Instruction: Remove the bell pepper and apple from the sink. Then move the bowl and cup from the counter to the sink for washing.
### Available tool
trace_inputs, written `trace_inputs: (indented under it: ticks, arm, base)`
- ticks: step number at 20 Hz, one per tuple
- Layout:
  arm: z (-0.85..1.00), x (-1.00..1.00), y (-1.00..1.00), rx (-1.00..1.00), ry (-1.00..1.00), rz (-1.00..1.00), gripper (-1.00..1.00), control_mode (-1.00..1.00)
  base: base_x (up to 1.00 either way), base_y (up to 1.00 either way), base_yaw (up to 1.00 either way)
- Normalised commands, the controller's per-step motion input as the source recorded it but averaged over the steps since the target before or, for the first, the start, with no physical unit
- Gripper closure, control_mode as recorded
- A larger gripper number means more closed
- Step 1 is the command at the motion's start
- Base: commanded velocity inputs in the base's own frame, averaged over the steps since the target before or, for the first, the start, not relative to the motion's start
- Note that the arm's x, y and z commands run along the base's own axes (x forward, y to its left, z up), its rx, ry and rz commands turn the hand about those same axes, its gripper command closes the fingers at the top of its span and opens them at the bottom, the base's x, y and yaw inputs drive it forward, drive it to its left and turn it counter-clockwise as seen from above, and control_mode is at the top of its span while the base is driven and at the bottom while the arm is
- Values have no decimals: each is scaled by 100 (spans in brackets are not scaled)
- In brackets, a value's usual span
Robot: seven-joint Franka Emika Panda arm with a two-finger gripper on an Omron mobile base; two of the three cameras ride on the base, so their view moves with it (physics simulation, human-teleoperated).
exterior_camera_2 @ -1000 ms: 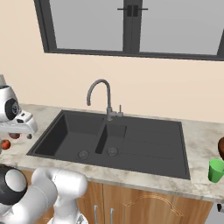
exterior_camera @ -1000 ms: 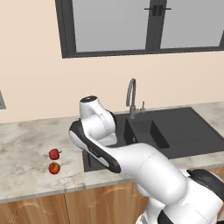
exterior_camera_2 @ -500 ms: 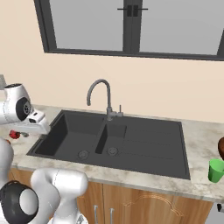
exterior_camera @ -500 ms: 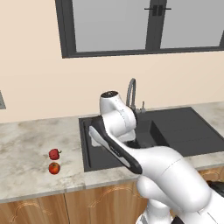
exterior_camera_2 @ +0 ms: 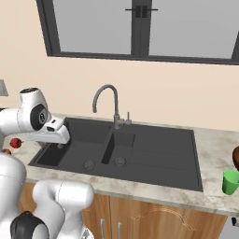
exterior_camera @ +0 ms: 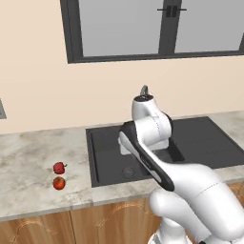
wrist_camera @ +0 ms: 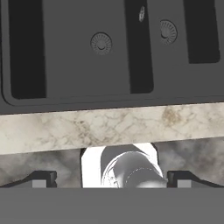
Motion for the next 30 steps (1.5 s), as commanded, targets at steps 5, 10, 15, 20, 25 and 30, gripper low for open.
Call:
trace_inputs:
  ticks: [5, 10, 15, 20, 25, 30]
  arm:
    - [16, 0, -58, 0, 0, 0, -100, -100]
    - [11, -4, -64, 0, 0, 0, -100, -100]
    - [7, -4, -68, 0, 0, -1, -100, -100]
    - [6, 0, -66, -4, 0, -3, -100, -100]
    - [4, 0, -67, -3, 0, -2, -100, -100]
    - [0, 0, -63, -2, 0, 0, -100, -100]
  base:
    - [0, 0, 0]
    - [0, 0, 0]
    - [0, 0, 0]
    - [0, 0, 0]
    - [0, 0, 0]
    - [0, 0, 0]
